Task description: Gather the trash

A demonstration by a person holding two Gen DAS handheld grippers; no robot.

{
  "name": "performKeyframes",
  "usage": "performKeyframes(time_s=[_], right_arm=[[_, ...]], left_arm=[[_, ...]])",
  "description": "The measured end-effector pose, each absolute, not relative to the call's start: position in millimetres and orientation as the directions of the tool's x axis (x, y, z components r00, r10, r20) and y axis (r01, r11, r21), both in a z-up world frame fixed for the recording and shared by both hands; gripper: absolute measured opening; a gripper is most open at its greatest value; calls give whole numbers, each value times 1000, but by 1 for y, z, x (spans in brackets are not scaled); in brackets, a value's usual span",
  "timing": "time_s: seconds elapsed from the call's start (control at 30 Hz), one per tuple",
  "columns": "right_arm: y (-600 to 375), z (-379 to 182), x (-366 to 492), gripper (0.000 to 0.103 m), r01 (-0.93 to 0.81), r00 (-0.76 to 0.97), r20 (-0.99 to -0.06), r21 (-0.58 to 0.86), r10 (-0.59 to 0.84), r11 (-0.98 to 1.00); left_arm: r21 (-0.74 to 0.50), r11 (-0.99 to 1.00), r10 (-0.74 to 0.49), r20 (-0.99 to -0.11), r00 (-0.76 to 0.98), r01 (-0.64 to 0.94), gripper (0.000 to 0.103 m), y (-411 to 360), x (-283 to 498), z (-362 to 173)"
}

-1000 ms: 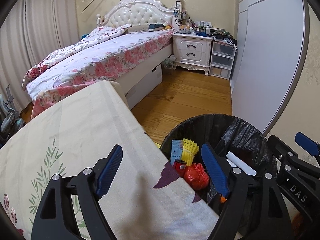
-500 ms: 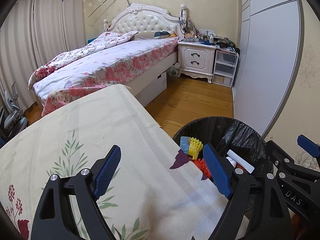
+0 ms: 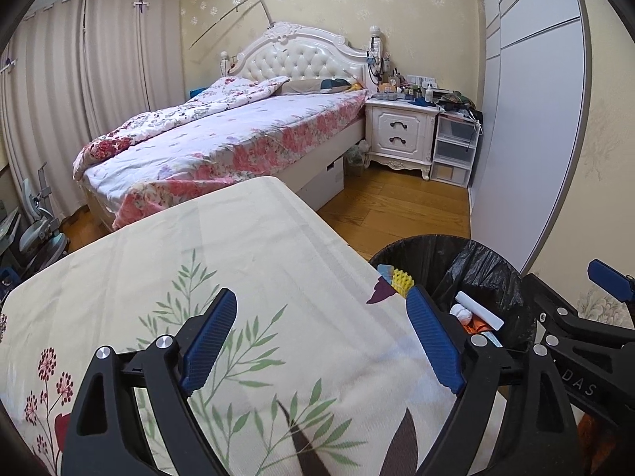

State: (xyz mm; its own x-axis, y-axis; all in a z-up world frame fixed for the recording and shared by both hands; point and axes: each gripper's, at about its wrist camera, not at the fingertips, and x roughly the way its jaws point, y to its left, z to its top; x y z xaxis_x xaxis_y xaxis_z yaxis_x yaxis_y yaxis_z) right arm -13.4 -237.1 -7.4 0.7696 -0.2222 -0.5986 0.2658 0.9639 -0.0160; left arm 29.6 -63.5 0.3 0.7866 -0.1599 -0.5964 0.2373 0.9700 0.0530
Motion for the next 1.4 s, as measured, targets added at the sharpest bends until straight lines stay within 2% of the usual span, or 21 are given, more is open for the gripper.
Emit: performKeyframes(time_s=[0.6, 1.4], right_arm=[[-209, 11, -60, 94, 229, 807, -556, -14, -198, 973], [-204, 18, -68, 94, 224, 819, -540, -12, -195, 975]], left_arm=[[29, 980, -149, -559, 816, 198, 85, -32, -17, 15], [14, 983, -145, -548, 824, 182, 85, -24, -27, 18]])
